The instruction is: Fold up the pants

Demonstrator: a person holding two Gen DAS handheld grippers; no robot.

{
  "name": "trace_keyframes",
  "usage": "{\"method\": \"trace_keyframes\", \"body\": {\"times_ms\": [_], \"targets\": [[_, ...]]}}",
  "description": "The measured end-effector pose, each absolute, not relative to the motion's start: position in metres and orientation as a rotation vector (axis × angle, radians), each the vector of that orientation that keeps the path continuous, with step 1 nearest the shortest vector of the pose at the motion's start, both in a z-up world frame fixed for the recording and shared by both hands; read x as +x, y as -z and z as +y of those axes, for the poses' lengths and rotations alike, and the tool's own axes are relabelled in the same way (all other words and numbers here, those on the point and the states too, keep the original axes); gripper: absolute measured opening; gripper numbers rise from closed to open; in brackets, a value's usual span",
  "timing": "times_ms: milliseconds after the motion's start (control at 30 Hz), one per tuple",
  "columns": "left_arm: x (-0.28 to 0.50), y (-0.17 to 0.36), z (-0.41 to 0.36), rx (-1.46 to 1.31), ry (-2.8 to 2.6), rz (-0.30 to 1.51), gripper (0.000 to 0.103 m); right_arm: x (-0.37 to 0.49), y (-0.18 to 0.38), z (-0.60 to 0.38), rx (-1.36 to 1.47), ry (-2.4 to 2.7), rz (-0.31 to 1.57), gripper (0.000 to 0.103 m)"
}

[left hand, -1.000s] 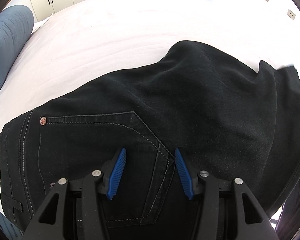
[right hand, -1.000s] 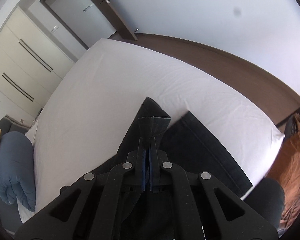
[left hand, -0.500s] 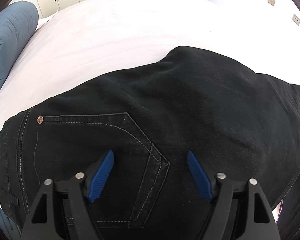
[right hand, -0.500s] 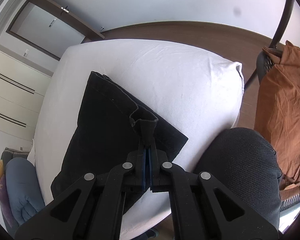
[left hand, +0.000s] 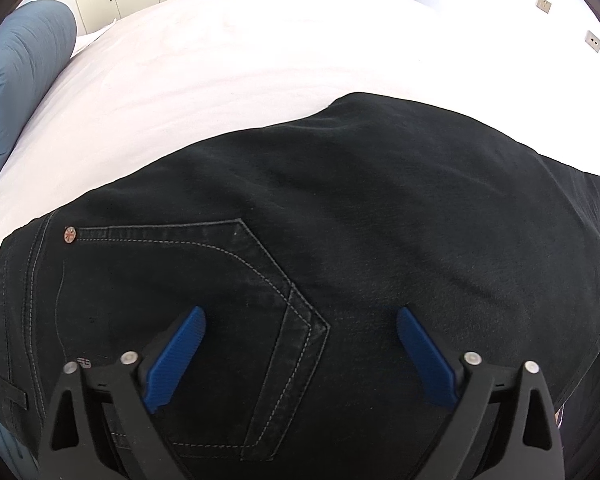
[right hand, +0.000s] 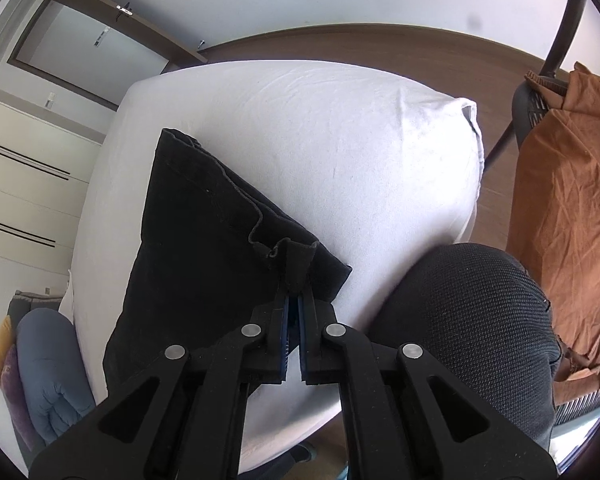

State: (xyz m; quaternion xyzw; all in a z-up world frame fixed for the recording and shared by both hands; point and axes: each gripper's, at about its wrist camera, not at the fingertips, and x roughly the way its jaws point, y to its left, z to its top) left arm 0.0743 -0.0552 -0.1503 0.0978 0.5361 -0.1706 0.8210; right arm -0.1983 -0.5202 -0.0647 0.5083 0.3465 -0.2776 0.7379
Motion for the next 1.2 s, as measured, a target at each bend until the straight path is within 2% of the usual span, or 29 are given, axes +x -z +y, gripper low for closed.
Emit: {"method": "trace_keyframes", "body": {"times_ms": [67,167,200,300,467,567,667,733,800,833,867,1033,1100,1167,1200], "targets": [[0.072,0.153,-0.053,0.208,0.365,1.14,0.102,-0.202,0.061,-0.526,1.134,0.604,0.746,0.007],[0.072,0.154,-0.057,0.208,0.365,1.14,0.103,-0.216,0.045,-0.538,1.043,0.785,0.76,0.027],[0.072,0.155,-0.058,0.208,0.365,1.14,0.103,-0.225,0.04,-0.544,1.049,0.843,0.746,0.028],[0.073,0.155,-0.058,0.209,0.358,1.148,0.103,-0.234,0.02,-0.552,1.047,0.805,0.693,0.028],[0.07,0.148,-0.062,0.19,0.352,1.17,0.102,-0.164,-0.011,-0.504,0.902,0.447,0.749,0.028],[0.063,0.144,-0.069,0.178,0.38,1.155,0.102,-0.111,0.002,-0.471,0.862,0.245,0.804,0.028],[0.058,0.153,-0.073,0.186,0.38,1.152,0.103,-0.08,0.045,-0.466,0.894,0.232,0.968,0.027],[0.055,0.154,-0.071,0.184,0.384,1.141,0.103,-0.084,0.061,-0.48,0.957,0.254,0.955,0.017],[0.055,0.15,-0.065,0.172,0.384,1.146,0.098,-0.095,0.056,-0.496,0.932,0.323,0.936,0.015],[0.056,0.143,-0.065,0.161,0.392,1.139,0.087,-0.1,0.05,-0.504,0.886,0.377,0.935,0.015],[0.058,0.136,-0.067,0.15,0.41,1.125,0.081,-0.104,0.044,-0.512,0.848,0.438,0.939,0.015],[0.077,0.104,-0.117,0.163,0.576,1.042,0.08,-0.092,0.003,-0.512,0.782,0.463,0.895,0.018],[0.093,0.112,-0.151,0.203,0.656,1.068,0.069,-0.063,-0.001,-0.486,0.802,0.299,0.902,0.018],[0.109,0.132,-0.174,0.258,0.676,1.124,0.05,-0.026,0.003,-0.45,0.774,0.13,0.937,0.018],[0.119,0.143,-0.181,0.264,0.675,1.155,0.048,-0.009,0.006,-0.433,0.743,0.077,0.954,0.018]]}}
